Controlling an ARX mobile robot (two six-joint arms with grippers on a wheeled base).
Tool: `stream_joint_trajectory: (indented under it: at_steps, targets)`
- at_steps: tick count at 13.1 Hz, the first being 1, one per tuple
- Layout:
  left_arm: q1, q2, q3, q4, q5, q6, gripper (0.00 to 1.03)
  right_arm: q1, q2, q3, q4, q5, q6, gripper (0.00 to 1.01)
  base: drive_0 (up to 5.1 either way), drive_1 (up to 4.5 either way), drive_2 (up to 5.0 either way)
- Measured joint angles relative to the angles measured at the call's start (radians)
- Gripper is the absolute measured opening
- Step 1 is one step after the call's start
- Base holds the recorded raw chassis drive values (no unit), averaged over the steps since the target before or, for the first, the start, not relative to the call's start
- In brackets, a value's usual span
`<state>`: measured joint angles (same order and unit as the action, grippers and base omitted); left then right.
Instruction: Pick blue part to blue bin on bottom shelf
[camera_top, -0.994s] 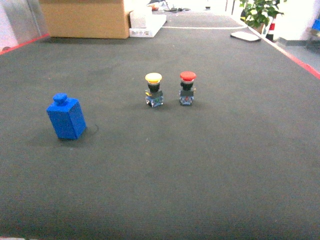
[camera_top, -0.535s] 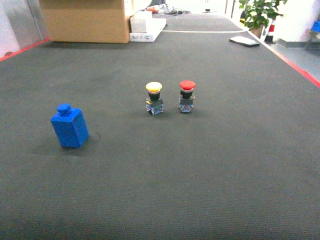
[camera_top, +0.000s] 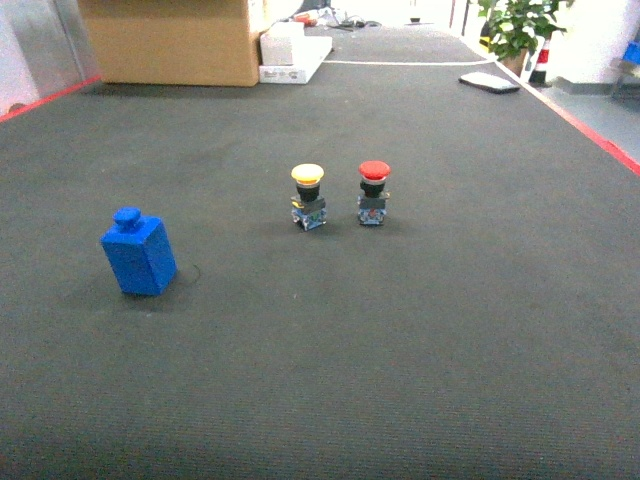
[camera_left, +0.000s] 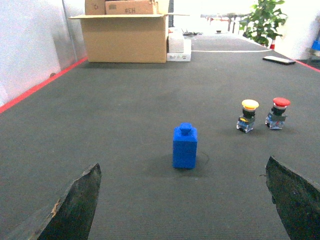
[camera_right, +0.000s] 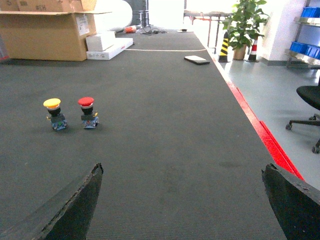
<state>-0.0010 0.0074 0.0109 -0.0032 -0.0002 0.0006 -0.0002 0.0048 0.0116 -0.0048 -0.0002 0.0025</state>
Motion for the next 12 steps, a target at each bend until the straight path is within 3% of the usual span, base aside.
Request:
stream_joint_trajectory:
  at_steps: [3, 4, 5, 6, 7, 8, 11, 12]
  targets:
    - [0.0, 0.0, 0.0, 0.0, 0.0, 0.0, 0.98, 0.0, 0.0, 0.0, 0.0, 0.0, 0.0, 0.98, 0.0, 0.0, 0.0]
    - [-0.025, 0.024, 0.021, -0.081, -0.08, -0.009, 0.98, 0.0, 0.0, 0.0, 0.0, 0.0, 0.0, 0.98, 0.0, 0.0, 0.0]
    - [-0.144, 0.174, 0.093, -0.213, -0.307, -0.04, 0.98, 0.0, 0.0, 0.0, -0.001, 0.0, -0.001, 0.98, 0.0, 0.0, 0.0]
    - [-0.194, 0.297, 0.107, -0.165, -0.443, -0.057, 0.98, 0.0, 0.0, 0.0, 0.002, -0.001, 0.0, 0.98, 0.0, 0.0, 0.0]
    - [-0.195, 0.396, 0.111, -0.106, -0.51, -0.087, 0.98, 0.0, 0.0, 0.0, -0.002, 0.001, 0.0, 0.98, 0.0, 0.0, 0.0]
    - [-0.177, 0.54, 0.138, 0.013, -0.476, -0.109, 0.98, 0.0, 0.0, 0.0, 0.0, -0.001, 0.0, 0.98, 0.0, 0.0, 0.0]
    - [-0.088, 1.077, 0.275, 0.488, -0.285, -0.125, 0.98, 0.0, 0.0, 0.0, 0.0, 0.0, 0.0, 0.98, 0.0, 0.0, 0.0]
    - [-0.089, 1.211, 0.338, 0.565, -0.256, -0.127, 0.98, 0.0, 0.0, 0.0, 0.0, 0.0, 0.0, 0.98, 0.0, 0.0, 0.0]
